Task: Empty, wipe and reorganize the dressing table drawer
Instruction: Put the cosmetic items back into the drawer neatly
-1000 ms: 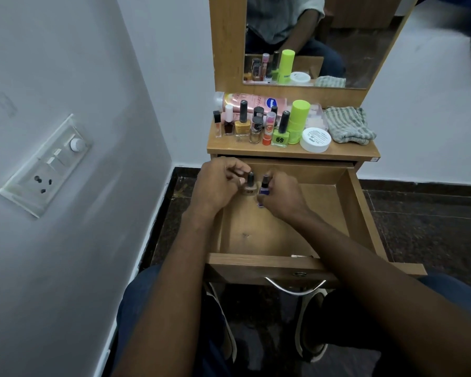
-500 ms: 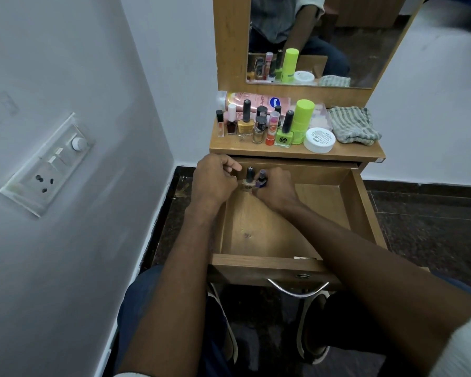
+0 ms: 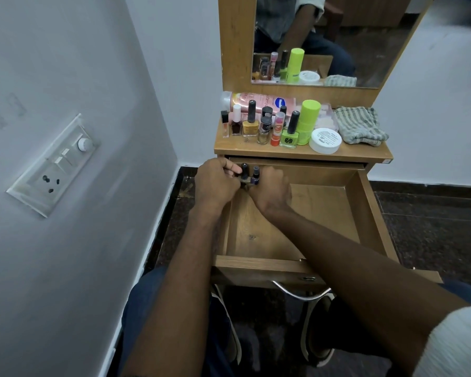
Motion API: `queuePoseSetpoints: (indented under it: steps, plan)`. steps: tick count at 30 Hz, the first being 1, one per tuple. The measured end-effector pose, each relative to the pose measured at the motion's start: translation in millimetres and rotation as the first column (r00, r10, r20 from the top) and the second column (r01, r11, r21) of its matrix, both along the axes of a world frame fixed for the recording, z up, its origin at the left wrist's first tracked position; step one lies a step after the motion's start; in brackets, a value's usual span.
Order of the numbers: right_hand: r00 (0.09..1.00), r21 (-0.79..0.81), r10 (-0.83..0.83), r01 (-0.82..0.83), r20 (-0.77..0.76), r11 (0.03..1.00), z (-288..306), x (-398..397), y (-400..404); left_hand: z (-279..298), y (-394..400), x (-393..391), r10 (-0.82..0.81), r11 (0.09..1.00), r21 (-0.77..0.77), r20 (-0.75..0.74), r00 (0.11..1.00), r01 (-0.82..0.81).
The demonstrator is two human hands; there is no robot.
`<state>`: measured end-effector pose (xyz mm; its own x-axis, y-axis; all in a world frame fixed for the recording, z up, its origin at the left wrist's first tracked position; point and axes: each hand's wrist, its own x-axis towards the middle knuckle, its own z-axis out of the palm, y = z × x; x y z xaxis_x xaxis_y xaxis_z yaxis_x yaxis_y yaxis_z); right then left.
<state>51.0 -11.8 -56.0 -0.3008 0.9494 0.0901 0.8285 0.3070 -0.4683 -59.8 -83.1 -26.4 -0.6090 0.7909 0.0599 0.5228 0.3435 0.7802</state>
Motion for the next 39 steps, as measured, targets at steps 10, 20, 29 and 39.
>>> queuePoseSetpoints:
  steps: [10, 20, 29, 39]
  plan:
    - [0.997, -0.040, 0.046, -0.048, -0.057, 0.998, -0.8, 0.0, 1.0, -0.6, 0.9, 0.2, 0.009, 1.000, -0.002, -0.004, 1.000, -0.009]
    - [0.983, -0.140, 0.021, -0.047, -0.181, 0.989, -10.2, 29.9, 16.1, 1.1, -0.4, 1.3, -0.017, 1.000, 0.015, -0.002, 1.000, 0.017]
    - [0.965, -0.128, -0.007, -0.027, -0.261, 0.991, -11.5, 29.9, 16.7, 0.9, 0.6, 2.6, -0.053, 0.998, 0.017, -0.026, 0.998, 0.053]
    - [0.962, -0.088, -0.054, 0.031, -0.267, 0.996, -12.3, 22.8, 14.5, 0.0, 0.8, 2.4, -0.056, 0.998, 0.015, -0.028, 0.998, 0.056]
